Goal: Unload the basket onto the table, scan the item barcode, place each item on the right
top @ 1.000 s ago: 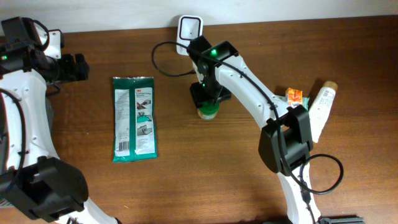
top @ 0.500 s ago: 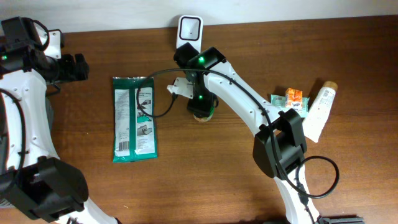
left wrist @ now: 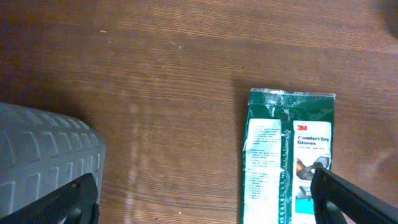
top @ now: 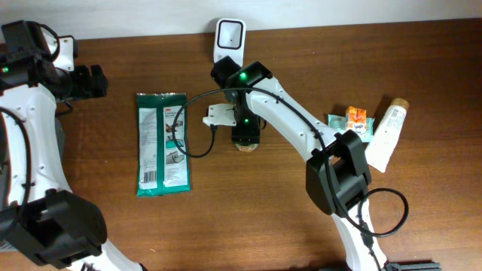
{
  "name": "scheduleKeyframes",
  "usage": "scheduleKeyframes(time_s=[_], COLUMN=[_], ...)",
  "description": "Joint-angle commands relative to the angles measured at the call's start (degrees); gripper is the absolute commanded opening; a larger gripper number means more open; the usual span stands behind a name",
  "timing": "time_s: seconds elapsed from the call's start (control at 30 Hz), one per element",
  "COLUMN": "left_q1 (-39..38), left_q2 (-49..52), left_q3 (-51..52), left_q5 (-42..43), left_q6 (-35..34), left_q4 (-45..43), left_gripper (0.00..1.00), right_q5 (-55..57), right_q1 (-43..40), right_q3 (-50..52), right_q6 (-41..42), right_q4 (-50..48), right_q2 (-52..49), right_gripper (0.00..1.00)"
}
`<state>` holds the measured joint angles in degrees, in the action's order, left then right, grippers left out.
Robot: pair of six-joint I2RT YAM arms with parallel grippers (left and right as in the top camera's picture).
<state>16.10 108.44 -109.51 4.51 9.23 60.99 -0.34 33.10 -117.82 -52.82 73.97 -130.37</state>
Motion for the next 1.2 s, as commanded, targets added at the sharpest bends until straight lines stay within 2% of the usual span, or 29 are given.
scheduleKeyframes(time_s=[0.0, 0.1, 0.13, 0.23, 0.27, 0.4, 0.47, 0.53, 0.6, 0.7, 0.8, 0.9, 1.03, 1.17], left_q1=[0.3, 0.3, 0.3, 0.3, 0.3, 0.3, 0.3, 0.3, 0.3, 0.3, 0.3, 0.3, 0.3, 0.3], left_q2=[0.3, 0.3, 0.3, 0.3, 0.3, 0.3, 0.3, 0.3, 0.3, 0.3, 0.3, 0.3, 0.3, 0.3], left_q3=[-0.3, -0.3, -0.3, -0.3, -0.3, -0.3, -0.3, -0.3, -0.3, -0.3, -0.3, -0.3, -0.3, -0.3], left_q5=[0.7, 0.6, 0.6, 0.6, 0.6, 0.6, 0.6, 0.6, 0.6, 0.6, 0.6, 0.6, 0.6, 0.6], left_q6=[0.7, 0.7, 0.7, 0.7, 0.7, 0.7, 0.7, 0.7, 0.7, 0.7, 0.7, 0.7, 0.7, 0.7], left_q4=[-0.1, -0.1, -0.1, -0.1, -0.1, -0.1, -0.1, -0.1, -0.1, -0.1, -0.1, -0.1, -0.1, -0.1], left_gripper=[0.99, 0.99, 0.99, 0.99, 0.99, 0.99, 0.99, 0.99, 0.99, 0.99, 0.99, 0.99, 0.99, 0.99], right_q5=[0.2, 0.0, 0.0, -0.6, -0.7, -5.3, -3.9, -1.9, -1.9, -2.0, -2.3, -2.6, -2.6, -2.7], right_q1=[-0.1, -0.1, -0.1, -0.1, -0.1, -0.1, -0.2, -0.6, -1.2, -2.0, -2.1, -1.7, -1.6, -1.7], right_q3=[0.5, 0.2, -0.8, -4.8, -5.4, -3.8, -2.5, -0.6, 1.0, 2.9, 3.3, 3.3, 3.3, 3.0], right_q6=[-1.4, 4.4, 10.3, 35.1, 45.7, 49.4, 59.4, 73.4, 79.6, 83.8, 84.5, 84.4, 84.4, 83.9], right_q4=[-0.1, -0.1, 0.0, 1.1, 2.4, 3.2, 0.8, -1.5, -3.3, -4.2, -3.4, -2.9, -2.9, -2.8], right_q2=[-0.3, 0.4, 0.9, 2.1, 2.4, 2.4, 2.3, 2.3, 2.3, 2.3, 2.3, 2.3, 2.3, 2.4], right_gripper=[0.96, 0.98, 0.99, 0.98, 0.98, 0.98, 0.98, 0.99, 0.98, 0.97, 0.96, 0.91, 0.77, 0.73])
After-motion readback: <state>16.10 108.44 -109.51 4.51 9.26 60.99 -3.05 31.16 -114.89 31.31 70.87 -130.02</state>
